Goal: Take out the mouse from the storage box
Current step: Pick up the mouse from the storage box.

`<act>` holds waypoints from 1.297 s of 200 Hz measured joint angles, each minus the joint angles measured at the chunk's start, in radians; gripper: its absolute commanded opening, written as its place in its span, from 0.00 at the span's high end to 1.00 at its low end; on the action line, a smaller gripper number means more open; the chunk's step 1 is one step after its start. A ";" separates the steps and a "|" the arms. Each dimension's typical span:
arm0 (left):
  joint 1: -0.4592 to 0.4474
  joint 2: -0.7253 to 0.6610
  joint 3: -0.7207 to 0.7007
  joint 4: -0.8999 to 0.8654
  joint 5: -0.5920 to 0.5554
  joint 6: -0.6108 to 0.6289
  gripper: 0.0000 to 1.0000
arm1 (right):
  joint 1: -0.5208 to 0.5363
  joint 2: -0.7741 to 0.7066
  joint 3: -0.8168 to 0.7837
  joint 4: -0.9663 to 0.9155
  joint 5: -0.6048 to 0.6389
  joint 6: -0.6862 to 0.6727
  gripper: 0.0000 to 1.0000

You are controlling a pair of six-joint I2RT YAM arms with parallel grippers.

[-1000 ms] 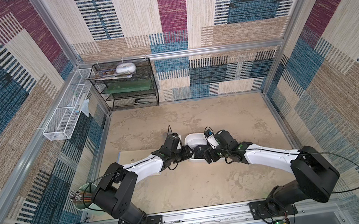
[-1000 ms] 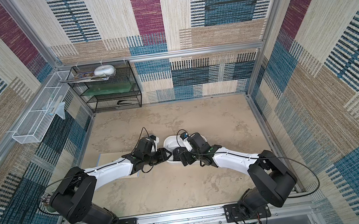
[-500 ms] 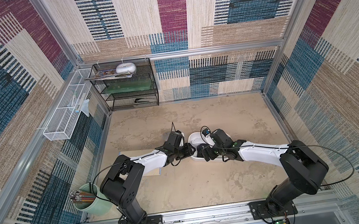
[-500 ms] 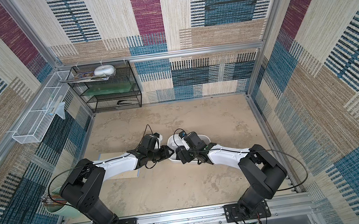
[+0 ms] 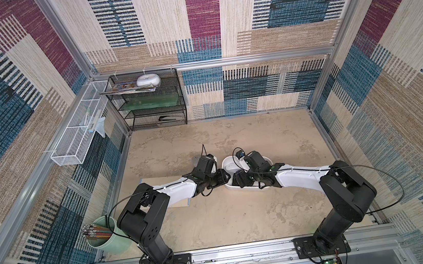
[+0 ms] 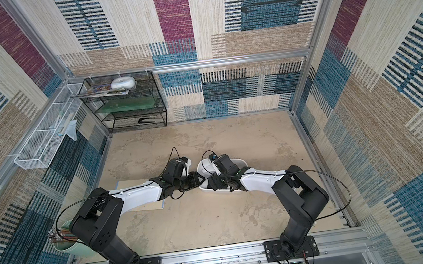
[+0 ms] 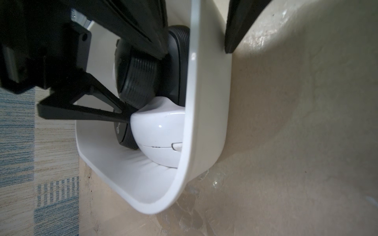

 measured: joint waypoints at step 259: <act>0.122 -0.906 -0.227 -0.371 -0.366 0.179 0.03 | 0.120 -0.122 0.172 -0.172 -0.054 0.126 0.41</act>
